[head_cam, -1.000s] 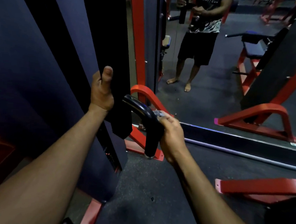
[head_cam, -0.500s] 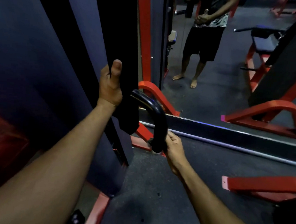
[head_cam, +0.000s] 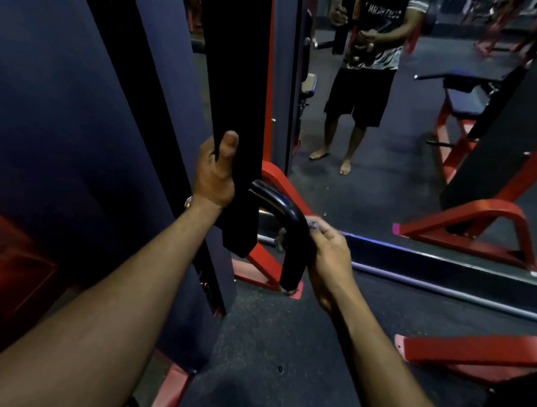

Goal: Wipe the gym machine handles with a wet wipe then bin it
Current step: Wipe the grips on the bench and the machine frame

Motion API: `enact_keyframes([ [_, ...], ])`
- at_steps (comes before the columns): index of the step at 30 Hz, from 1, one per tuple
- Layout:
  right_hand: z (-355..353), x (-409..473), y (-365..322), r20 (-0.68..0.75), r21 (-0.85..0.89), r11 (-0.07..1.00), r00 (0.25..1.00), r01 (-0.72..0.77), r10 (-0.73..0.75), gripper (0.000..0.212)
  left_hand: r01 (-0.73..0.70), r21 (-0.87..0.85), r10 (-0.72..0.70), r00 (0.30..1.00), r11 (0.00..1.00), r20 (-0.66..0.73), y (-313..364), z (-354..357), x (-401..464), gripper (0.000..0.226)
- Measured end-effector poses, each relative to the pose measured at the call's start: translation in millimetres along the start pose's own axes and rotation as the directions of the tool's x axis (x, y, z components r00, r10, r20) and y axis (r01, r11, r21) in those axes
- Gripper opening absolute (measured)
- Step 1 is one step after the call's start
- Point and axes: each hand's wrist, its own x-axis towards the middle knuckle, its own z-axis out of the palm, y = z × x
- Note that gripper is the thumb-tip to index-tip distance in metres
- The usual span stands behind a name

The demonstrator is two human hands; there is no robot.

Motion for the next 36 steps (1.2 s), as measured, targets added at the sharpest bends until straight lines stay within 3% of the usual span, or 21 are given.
enact_keyframes([
  [4,8.2,11.5,-42.4,-0.041,-0.256,0.937,0.966,0.238,-0.257,0.03,-0.057,-0.069,0.058,0.998,0.996,0.004,-2.1,-0.7,1.5,0.069],
  [6,11.3,4.6,-56.6,-0.082,-0.377,0.848,0.898,0.373,-0.432,0.027,-0.039,-0.067,0.039,0.999,0.997,0.005,-6.2,-3.0,3.1,0.066],
  [8,14.1,-4.4,-72.8,0.072,-0.584,0.613,0.785,0.533,-0.615,0.024,0.047,-0.019,-0.045,0.996,0.999,0.081,-4.5,-0.9,5.9,0.069],
  [10,23.1,-5.3,-90.2,0.431,-0.686,0.203,0.615,0.699,-0.66,0.019,0.193,0.019,-0.193,0.96,0.981,0.204,-10.7,-9.1,7.4,0.065],
  [12,35.9,-3.6,-108.0,0.742,-0.584,-0.15,0.449,0.798,-0.498,0.017,0.287,0.107,-0.306,0.867,0.952,0.393,-33.2,-23.3,1.1,0.073],
  [14,49.0,3.7,-122.5,0.868,-0.481,-0.317,0.393,0.817,-0.304,0.014,0.199,0.281,-0.327,0.772,0.939,0.546,-60.3,-35.7,-12.9,0.092],
  [15,55.9,7.4,-126.5,0.886,-0.459,-0.368,0.388,0.809,-0.253,0.014,0.122,0.367,-0.325,0.76,0.922,0.563,-68.0,-41.0,-18.2,0.092],
  [18,71.2,14.7,-135.5,0.871,-0.49,-0.398,0.453,0.775,-0.19,0.018,0.008,0.425,-0.275,0.774,0.905,0.57,-77.6,-41.0,-17.9,0.11],
  [23,81.6,16.5,-133.9,0.714,-0.698,-0.16,0.661,0.698,-0.232,0.018,-0.139,0.448,-0.156,0.814,0.883,0.56,-72.0,-45.6,-23.0,0.123],
  [25,72.0,15.1,-132.5,0.634,-0.758,-0.065,0.709,0.649,-0.31,0.015,-0.134,0.452,-0.154,0.824,0.882,0.546,-72.9,-44.4,-26.3,0.123],
  [26,66.2,12.3,-131.3,0.628,-0.763,-0.069,0.711,0.643,-0.316,0.015,-0.127,0.457,-0.159,0.829,0.881,0.536,-74.4,-43.4,-26.8,0.118],
  [29,56.6,-5.1,-121.1,0.757,-0.647,-0.288,0.639,0.706,-0.133,0.011,-0.125,0.462,-0.164,0.829,0.878,0.534,-80.6,-42.0,-25.8,0.1],
  [32,55.2,-2.3,-111.0,0.894,-0.291,-0.501,0.417,0.815,0.16,0.017,-0.161,0.479,-0.132,0.843,0.863,0.521,-81.7,-40.4,-24.7,0.107],
  [36,61.4,29.7,-119.5,0.918,-0.058,-0.566,0.267,0.822,0.294,0.024,-0.188,0.441,-0.079,0.851,0.878,0.52,-88.6,-36.9,-21.5,0.094],
])
